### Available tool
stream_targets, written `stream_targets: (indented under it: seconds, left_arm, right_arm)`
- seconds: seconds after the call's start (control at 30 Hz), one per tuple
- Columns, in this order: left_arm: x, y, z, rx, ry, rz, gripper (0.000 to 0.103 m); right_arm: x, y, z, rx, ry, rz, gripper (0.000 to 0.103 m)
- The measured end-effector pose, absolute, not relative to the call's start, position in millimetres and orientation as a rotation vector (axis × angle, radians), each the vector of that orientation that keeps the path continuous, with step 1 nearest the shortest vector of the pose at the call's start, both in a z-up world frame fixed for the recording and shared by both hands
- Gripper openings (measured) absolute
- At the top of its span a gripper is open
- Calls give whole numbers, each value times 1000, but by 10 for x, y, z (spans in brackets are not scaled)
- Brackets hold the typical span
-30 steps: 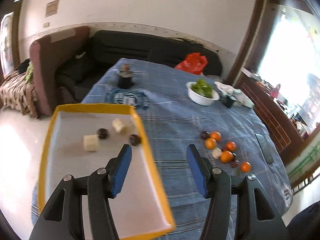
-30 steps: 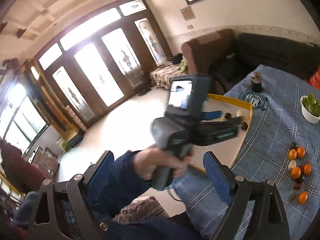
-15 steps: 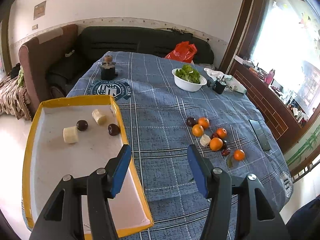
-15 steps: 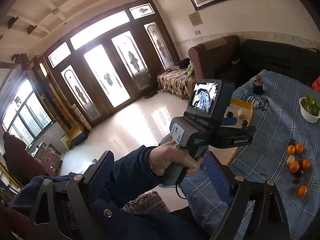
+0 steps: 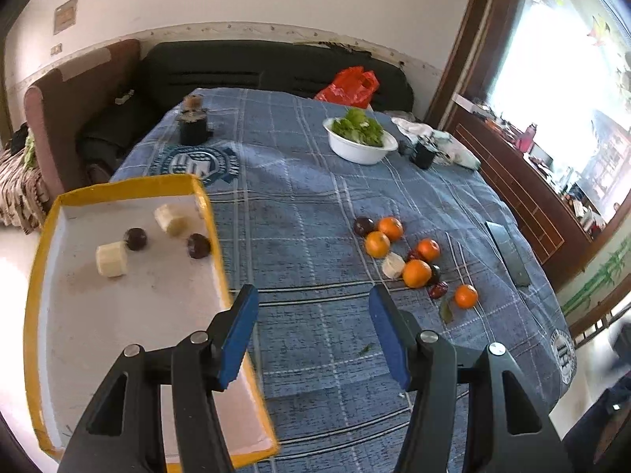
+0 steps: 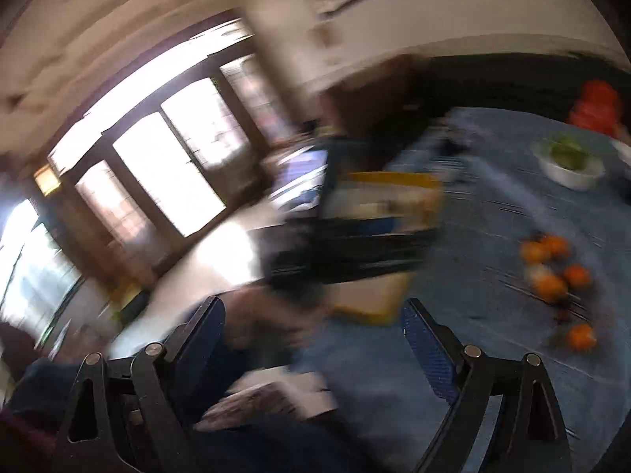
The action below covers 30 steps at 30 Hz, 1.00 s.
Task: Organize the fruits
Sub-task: 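Move both open tools over the fruit cluster on the tablecloth, then grasp an orange with the right tool while the left tool grasps another orange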
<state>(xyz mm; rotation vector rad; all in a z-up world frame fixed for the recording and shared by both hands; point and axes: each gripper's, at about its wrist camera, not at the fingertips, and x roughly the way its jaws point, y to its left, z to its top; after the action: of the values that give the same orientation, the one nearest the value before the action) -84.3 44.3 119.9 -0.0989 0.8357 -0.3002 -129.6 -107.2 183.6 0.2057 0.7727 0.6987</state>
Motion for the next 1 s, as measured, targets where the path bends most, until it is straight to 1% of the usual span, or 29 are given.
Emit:
stream_targets:
  seconds: [0.1, 0.2, 0.27, 0.3, 0.33, 0.43, 0.6, 0.87, 1.0]
  left_arm:
    - [-822, 242, 1116, -78, 853, -337, 57]
    - [-803, -18, 1021, -51, 871, -382, 57]
    - [-784, -217, 949, -24, 881, -407, 57]
    - [-776, -287, 917, -12, 886, -414, 57]
    - [-758, -370, 878, 0, 894, -423, 57]
    - [-699, -475, 796, 5, 916, -436, 57]
    - [-619, -499, 707, -4, 934, -432, 57]
    - [-542, -613, 622, 37, 937, -432, 57]
    - [-462, -754, 579, 72, 935, -434, 57]
  right_arm:
    - [-1037, -1653, 1597, 225, 733, 410, 94]
    - [-791, -2125, 1291, 259, 780, 218, 93]
    - [-639, -2398, 1037, 314, 830, 146, 84]
    - [-567, -2480, 919, 331, 864, 128, 71]
    - [-509, -2543, 814, 347, 891, 120, 62]
    - [-354, -2561, 586, 327, 943, 100, 57]
    - [-227, -2602, 352, 328, 980, 112, 52]
    - [-225, -2469, 187, 250, 1014, 139, 52]
    - [-262, -2438, 181, 211, 996, 152, 52]
